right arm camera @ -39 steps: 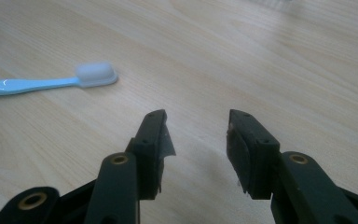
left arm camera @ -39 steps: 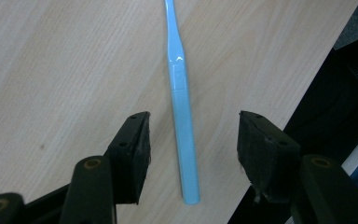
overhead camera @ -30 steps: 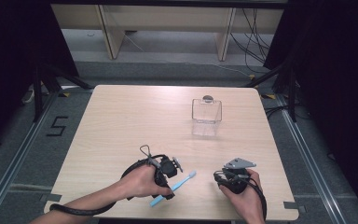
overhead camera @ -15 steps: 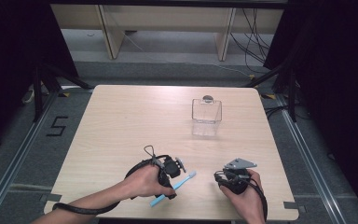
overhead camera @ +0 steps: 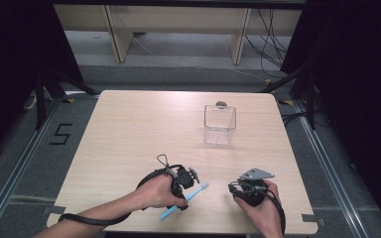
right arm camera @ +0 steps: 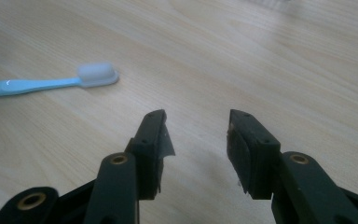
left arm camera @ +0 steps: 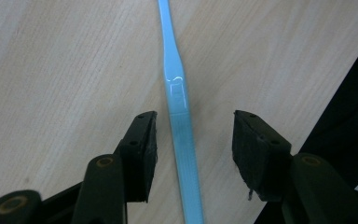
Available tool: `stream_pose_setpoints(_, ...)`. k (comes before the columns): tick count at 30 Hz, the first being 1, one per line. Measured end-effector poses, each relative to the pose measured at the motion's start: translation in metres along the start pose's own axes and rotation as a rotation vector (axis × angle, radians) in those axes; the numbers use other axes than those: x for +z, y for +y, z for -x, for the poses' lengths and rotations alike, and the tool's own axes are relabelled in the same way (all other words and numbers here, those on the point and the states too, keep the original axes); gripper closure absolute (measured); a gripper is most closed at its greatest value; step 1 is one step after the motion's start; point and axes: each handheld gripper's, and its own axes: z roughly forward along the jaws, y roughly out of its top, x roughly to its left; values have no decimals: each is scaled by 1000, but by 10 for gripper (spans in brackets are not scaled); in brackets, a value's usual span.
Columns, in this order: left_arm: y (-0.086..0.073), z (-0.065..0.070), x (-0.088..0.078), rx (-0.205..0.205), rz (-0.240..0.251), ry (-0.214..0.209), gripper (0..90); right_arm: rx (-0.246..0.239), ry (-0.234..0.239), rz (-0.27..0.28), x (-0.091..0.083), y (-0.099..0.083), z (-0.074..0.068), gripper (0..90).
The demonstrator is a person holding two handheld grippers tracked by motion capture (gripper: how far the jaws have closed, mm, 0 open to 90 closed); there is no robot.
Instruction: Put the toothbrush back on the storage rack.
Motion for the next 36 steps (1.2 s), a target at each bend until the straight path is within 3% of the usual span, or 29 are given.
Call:
stream_pose_setpoints(21, 2, -1, 8, 72, -60, 33, 607, 21, 4, -9, -2, 0, 0, 576)
stream_pose_setpoints(23, 2, -1, 9, 77, -63, 41, 614, 18, 1, -6, -2, 1, 0, 576)
stream_pose_setpoints(25, 1, 0, 9, 80, -69, 40, 619, -25, -7, 12, -2, 1, 3, 576)
stream_pose_setpoints(27, 1, 0, 10, 73, -63, 42, 622, 7, -1, -3, -3, 1, 1, 576)
stream_pose_setpoints(36, 0, 1, 13, 94, -81, 56, 644, 13, 4, -5, -2, 0, 1, 576)
